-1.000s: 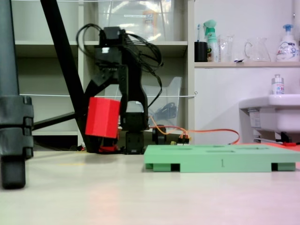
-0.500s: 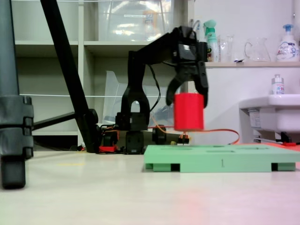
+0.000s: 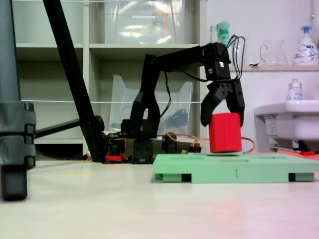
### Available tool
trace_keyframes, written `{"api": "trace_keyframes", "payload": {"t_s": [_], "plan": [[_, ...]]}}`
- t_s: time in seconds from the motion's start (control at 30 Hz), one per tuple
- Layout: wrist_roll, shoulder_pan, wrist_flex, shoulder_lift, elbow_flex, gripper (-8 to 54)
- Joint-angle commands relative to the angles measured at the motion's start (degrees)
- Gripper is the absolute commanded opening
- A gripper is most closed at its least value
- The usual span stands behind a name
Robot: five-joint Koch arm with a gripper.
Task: Put the octagonal pillar block into the corresponding hole
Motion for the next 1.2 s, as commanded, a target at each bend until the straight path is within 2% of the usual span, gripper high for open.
{"api": "trace_keyframes", "payload": {"t_s": [0.0, 0.4, 0.67, 0.9, 1.17], "plan": [[0.62, -1.49, -1.32, 0.79, -1.85, 20.0], [4.83, -1.23, 1.58, 0.7, -1.23, 20.0], [3.69, 0.18, 2.37, -0.44, -1.05, 20.2], [20.83, -0.35, 3.25, 0.62, 1.93, 22.0], [21.18, 0.88, 3.16, 0.97, 2.37, 22.0]]}}
